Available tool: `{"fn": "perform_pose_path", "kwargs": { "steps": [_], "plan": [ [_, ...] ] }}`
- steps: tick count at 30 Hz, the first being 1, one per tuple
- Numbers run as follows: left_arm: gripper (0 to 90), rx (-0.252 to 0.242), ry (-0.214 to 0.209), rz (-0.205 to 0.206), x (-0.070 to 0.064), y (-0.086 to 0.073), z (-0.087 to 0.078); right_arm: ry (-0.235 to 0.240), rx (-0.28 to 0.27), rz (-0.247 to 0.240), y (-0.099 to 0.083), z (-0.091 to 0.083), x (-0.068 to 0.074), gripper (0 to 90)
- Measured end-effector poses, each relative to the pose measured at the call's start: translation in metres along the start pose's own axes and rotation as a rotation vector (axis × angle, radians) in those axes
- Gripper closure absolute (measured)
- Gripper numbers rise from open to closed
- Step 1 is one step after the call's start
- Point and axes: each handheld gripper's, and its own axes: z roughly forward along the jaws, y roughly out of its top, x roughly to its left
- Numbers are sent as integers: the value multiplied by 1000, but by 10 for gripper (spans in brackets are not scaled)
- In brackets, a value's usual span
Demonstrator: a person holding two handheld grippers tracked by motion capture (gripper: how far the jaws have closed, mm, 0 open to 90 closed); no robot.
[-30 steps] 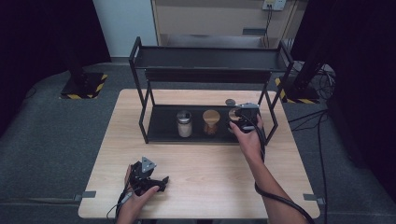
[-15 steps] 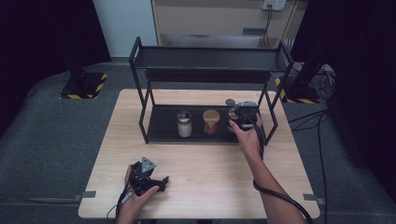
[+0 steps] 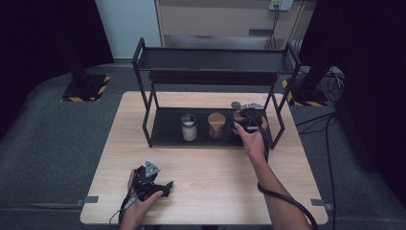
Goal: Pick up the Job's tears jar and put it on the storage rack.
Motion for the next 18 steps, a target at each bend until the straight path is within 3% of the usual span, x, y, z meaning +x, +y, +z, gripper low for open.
{"fn": "perform_pose_path", "kwargs": {
  "steps": [18],
  "plan": [
    [0, 0, 0, 0, 0, 0, 0, -3, 13, 15, -3, 5, -5, 258]
  ]
}}
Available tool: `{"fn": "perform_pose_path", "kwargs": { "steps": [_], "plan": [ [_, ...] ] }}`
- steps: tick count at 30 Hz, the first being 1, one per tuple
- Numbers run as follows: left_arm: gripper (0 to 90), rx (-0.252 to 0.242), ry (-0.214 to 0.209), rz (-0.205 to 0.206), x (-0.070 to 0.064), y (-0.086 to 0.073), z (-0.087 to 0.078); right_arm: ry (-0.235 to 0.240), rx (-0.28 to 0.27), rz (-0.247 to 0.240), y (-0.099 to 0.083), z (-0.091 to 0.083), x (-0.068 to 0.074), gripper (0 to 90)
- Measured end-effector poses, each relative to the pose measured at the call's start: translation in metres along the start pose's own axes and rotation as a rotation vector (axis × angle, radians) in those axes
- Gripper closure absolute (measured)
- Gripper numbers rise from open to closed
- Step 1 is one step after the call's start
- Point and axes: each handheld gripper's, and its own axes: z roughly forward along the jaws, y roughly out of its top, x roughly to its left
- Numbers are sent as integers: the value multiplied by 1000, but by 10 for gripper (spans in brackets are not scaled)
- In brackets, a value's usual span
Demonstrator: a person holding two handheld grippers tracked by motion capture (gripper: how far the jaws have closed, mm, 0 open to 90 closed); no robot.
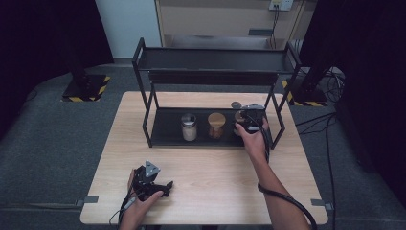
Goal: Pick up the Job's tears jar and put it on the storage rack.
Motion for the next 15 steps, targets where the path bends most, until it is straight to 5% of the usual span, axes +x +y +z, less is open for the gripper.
{"fn": "perform_pose_path", "kwargs": {
  "steps": [15],
  "plan": [
    [0, 0, 0, 0, 0, 0, 0, 6, 16, 12, -7, 6, -1, 258]
  ]
}}
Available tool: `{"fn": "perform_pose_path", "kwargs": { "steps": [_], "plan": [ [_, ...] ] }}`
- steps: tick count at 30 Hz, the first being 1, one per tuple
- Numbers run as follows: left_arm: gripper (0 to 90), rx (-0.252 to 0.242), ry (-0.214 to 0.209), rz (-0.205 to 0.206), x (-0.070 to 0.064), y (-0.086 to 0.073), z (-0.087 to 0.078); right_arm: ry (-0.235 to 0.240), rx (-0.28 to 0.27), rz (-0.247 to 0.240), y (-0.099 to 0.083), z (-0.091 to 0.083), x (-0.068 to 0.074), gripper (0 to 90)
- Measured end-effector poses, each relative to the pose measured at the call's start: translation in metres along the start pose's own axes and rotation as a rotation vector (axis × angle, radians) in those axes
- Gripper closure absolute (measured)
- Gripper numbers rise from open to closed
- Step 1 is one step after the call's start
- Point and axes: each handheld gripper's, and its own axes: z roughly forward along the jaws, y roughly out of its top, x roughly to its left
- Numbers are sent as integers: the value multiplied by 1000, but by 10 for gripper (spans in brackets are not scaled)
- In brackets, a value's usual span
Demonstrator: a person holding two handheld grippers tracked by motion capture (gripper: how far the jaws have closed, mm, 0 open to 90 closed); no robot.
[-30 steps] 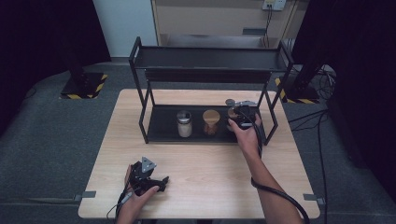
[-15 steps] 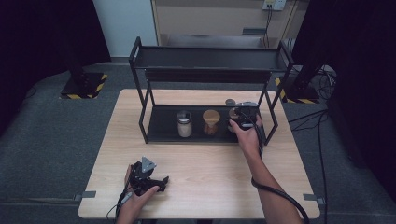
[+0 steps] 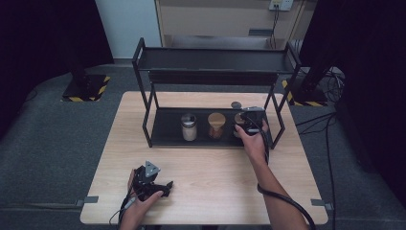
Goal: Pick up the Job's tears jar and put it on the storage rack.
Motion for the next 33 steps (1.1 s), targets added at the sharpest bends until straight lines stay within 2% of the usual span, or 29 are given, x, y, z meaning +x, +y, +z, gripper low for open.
{"fn": "perform_pose_path", "kwargs": {
  "steps": [26, 33],
  "plan": [
    [0, 0, 1, 0, 0, 0, 0, 9, -22, -3, -10, 1, -3, 256],
    [0, 0, 1, 0, 0, 0, 0, 10, -11, -10, -12, 2, -3, 219]
  ]
}}
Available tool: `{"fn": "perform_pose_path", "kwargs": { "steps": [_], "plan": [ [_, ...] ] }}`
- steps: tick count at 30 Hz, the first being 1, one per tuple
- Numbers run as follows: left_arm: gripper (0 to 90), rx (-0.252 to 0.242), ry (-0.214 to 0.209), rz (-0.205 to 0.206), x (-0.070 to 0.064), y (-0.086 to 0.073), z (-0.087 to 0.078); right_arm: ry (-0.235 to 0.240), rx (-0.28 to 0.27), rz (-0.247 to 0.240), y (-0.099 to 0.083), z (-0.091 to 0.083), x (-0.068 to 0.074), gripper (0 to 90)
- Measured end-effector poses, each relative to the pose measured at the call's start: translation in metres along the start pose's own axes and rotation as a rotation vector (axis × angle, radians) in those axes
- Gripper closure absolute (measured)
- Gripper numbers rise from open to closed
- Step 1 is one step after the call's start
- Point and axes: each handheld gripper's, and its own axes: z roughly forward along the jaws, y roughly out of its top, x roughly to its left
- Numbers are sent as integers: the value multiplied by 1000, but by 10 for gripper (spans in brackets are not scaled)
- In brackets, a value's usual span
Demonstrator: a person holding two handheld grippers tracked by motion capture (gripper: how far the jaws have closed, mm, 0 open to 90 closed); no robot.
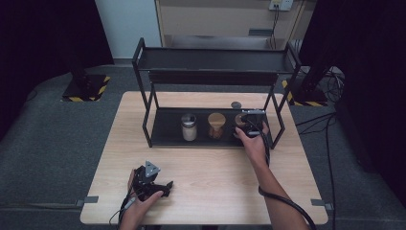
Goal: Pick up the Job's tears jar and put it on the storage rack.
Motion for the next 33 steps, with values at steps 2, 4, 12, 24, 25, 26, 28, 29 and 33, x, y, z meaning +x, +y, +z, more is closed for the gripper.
{"fn": "perform_pose_path", "kwargs": {
  "steps": [2, 4, 12, 24, 25, 26, 28, 29, 33],
  "plan": [
    [0, 0, 0, 0, 0, 0, 0, 2, 4, 1, -1, 0, -1, 195],
    [0, 0, 0, 0, 0, 0, 0, 3, 3, -1, -3, 0, -1, 169],
    [0, 0, 0, 0, 0, 0, 0, 9, 2, -3, -4, -8, -4, 95],
    [0, 0, 0, 0, 0, 0, 0, 34, 7, -12, -3, -25, -4, 45],
    [0, 0, 0, 0, 0, 0, 0, 32, 7, -15, -4, -27, -3, 44],
    [0, 0, 0, 0, 0, 0, 0, 31, 5, -21, -4, -28, -2, 43],
    [0, 0, 0, 0, 0, 0, 0, 33, 5, -24, -5, -31, -1, 41],
    [0, 0, 0, 0, 0, 0, 0, 33, 4, -24, -6, -32, -1, 40],
    [0, 0, 0, 0, 0, 0, 0, 32, 9, -22, -7, -34, -1, 40]
  ]
}}
